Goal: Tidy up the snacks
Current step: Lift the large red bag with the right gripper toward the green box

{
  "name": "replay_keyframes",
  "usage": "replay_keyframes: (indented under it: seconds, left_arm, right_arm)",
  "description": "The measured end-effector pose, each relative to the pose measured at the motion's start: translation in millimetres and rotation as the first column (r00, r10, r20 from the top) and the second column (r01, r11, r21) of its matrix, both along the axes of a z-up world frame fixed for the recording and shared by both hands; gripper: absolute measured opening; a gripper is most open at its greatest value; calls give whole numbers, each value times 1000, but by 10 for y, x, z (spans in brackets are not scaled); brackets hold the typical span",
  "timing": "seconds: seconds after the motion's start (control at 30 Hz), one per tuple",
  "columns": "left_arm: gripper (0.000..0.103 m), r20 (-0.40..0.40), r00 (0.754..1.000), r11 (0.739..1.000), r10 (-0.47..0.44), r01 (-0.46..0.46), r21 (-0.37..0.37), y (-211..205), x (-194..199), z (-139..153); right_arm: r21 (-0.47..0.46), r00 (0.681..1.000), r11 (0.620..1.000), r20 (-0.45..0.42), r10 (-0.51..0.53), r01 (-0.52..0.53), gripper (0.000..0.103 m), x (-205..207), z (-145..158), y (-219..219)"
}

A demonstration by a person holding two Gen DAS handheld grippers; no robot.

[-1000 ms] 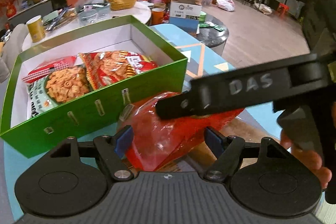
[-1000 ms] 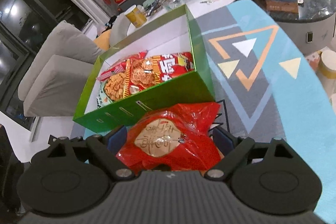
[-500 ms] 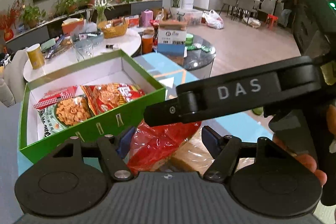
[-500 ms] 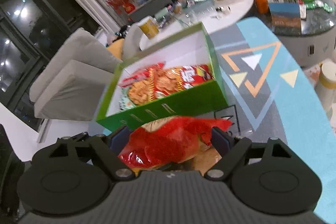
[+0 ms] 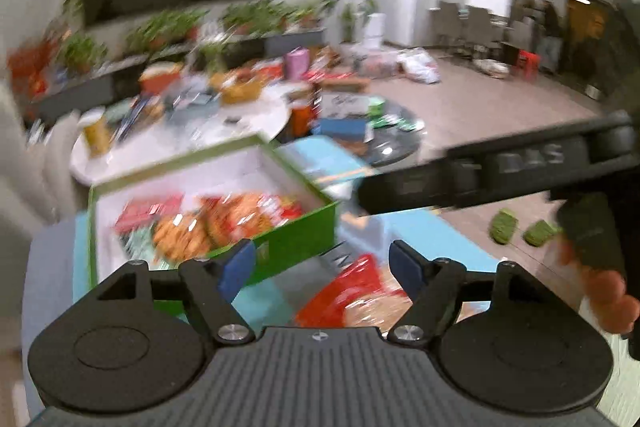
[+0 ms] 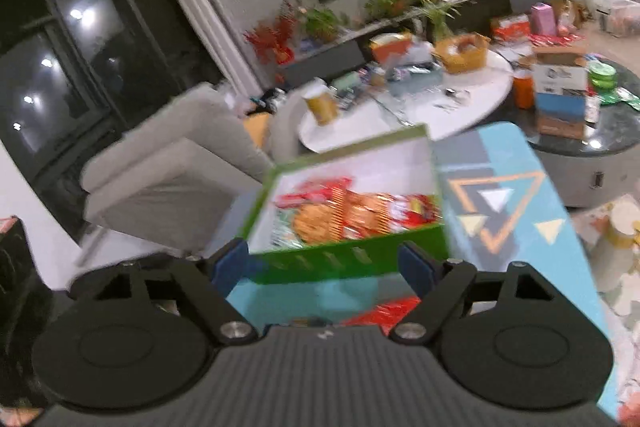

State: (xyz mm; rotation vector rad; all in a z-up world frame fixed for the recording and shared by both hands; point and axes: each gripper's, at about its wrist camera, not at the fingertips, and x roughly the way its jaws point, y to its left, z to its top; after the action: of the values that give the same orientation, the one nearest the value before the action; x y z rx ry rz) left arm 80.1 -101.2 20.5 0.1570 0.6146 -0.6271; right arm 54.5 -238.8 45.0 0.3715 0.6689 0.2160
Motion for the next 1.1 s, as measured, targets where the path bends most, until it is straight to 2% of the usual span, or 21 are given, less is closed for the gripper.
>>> replay_keyframes:
  seconds: [0.07,0.2,0.37,0.47,0.67,0.9,1.1]
  left_arm:
    - [72,-69,997,999,32,-34,-22,75,120,-92]
    - [72,-158,986,997,56,-62,-36,114,264,-272]
    - [73,-245,970,1000,12,-15,-11,6,306,-515]
    - [80,-254,967,1000,19,-24,-15,14,283,-634]
    - [81,-313,949,995,44,-71,-74,207,258,-637]
    - [81,-296,955,998,7,-25,-56,209,153,-605]
    - [81,-310,951,996,-16,-12,-90,271,134,-573]
  right_arm:
    - [-2,998,999,-51,-45,45,62,49,-127,-115]
    - [38,990,998,-129,-52,57,62,147,-397,-233]
    - [77,975,996,-218,-32,50,62,266,-614,-277]
    - [115,969,993,-246,1,28,62,278,-690,-277]
    - [135,961,990,-266,82,-47,62,250,-704,-153]
    - [59,952,991,-275,131,-120,62,266,-662,66]
    - [2,949,991,-289,128,-134,62,264,-708,147]
